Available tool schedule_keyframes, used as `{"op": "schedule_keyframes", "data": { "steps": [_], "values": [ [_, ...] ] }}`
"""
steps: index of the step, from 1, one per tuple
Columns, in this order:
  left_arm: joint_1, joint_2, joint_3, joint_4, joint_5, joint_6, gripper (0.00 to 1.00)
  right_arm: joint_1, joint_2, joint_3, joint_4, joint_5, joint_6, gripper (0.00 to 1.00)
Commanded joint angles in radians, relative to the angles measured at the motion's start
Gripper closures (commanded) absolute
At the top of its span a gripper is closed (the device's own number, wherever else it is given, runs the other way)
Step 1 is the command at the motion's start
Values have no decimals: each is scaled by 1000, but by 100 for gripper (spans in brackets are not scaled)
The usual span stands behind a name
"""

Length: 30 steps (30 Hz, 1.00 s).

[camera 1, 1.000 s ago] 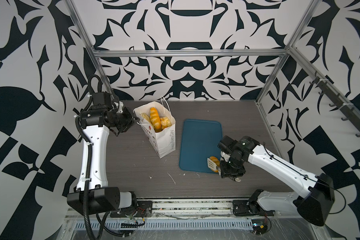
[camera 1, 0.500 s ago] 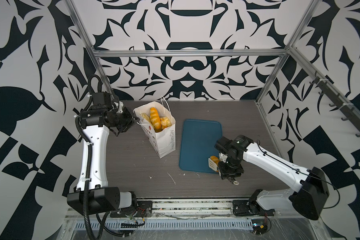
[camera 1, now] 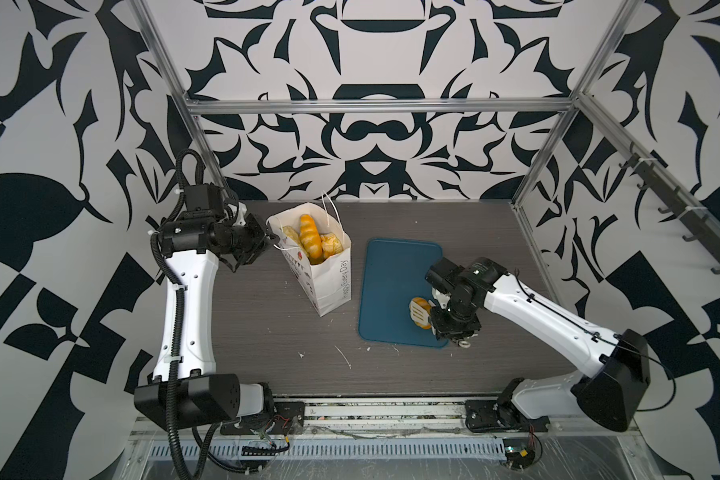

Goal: Place the fake bread into the paper bag
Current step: 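Lift the striped pastry in the tongs and carry it to the bag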

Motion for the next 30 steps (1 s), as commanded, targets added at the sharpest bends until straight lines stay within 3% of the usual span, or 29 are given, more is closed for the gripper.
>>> {"op": "schedule_keyframes", "data": {
  "steps": [1,30],
  "values": [
    [0,9,34,-24,4,-4,100,0,17,97,1,27,-20,64],
    [0,47,107,-43,2,-11,100,0,246,811,-83,54,-49,67]
  ]
}}
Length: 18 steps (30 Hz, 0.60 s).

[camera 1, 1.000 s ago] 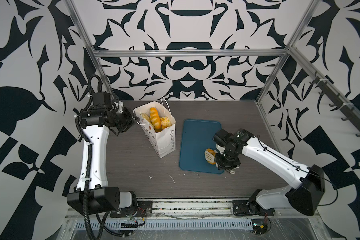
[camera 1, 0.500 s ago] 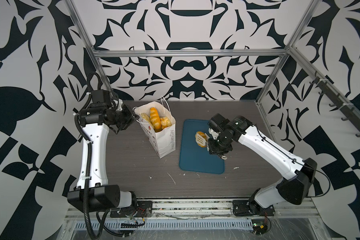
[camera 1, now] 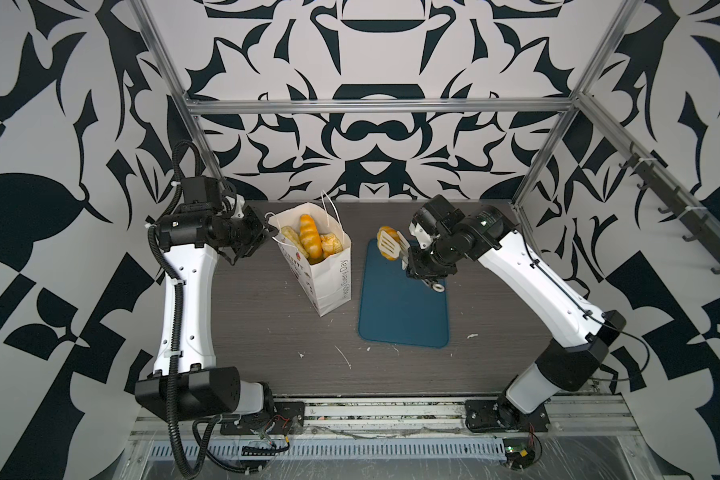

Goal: Place the fake bread into the paper bag
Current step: 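Lift the striped pastry in the tongs and carry it to the bag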

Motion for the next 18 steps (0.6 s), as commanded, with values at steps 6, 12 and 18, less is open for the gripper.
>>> {"op": "schedule_keyframes", "data": {
  "steps": [6,12,18],
  "values": [
    [0,9,34,-42,2,-6,100,0,29,220,-49,25,-19,67],
    [0,10,37,-41,3,-7,100,1,58,327,-57,23,-25,67],
    [0,11,40,-40,2,-8,100,7,78,405,-51,20,-31,67]
  ]
}}
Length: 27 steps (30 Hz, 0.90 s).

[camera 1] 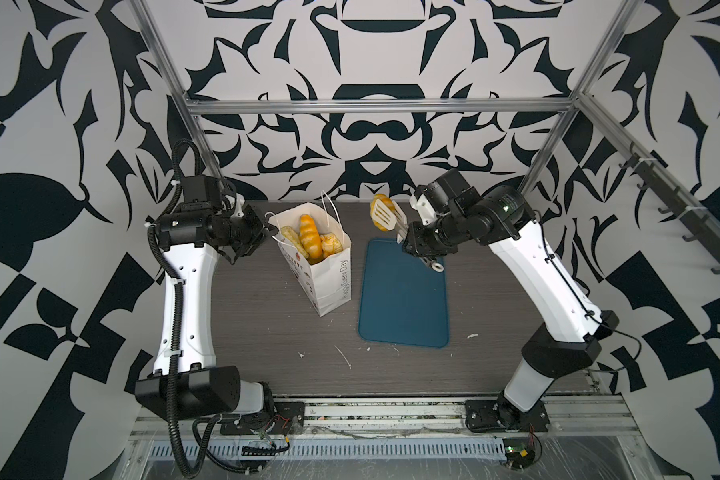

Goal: Place the fake bread into the paper bag
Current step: 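Lift the striped pastry in the tongs and carry it to the bag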

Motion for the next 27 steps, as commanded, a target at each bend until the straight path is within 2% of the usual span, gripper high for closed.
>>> {"op": "schedule_keyframes", "data": {
  "steps": [1,13,27],
  "values": [
    [0,6,29,-41,3,-8,100,9,-12,72,29,11,-17,67],
    [0,2,28,-37,2,-8,100,70,3,149,144,-40,-42,66],
    [0,2,22,-32,3,-8,100,168,60,264,192,-63,-87,65]
  ]
}}
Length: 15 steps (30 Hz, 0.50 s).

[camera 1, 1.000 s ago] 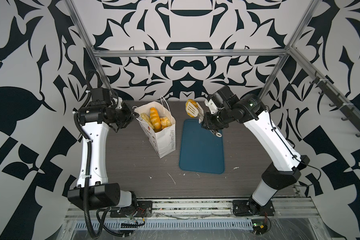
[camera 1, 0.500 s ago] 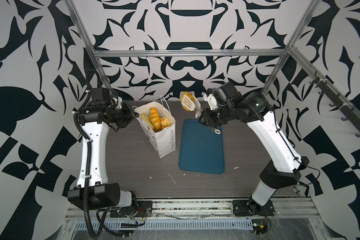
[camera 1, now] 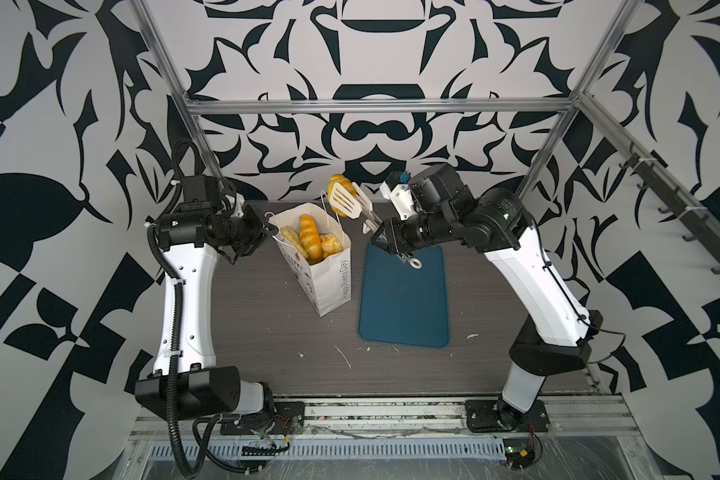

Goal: Place the fake bread into the paper bag
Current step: 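Lift the striped pastry in the tongs and carry it to the bag, then lower the pastry into the bag and open the tongs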

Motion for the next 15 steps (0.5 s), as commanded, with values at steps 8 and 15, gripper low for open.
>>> {"op": "schedule_keyframes", "data": {
  "steps": [8,15],
  "values": [
    [0,7,27,-34,3,-4,100,37,3,57,87,-56,-38,64],
    [0,5,23,-32,0,-5,100,68,74,115,-10,-92,-71,65]
  ]
}}
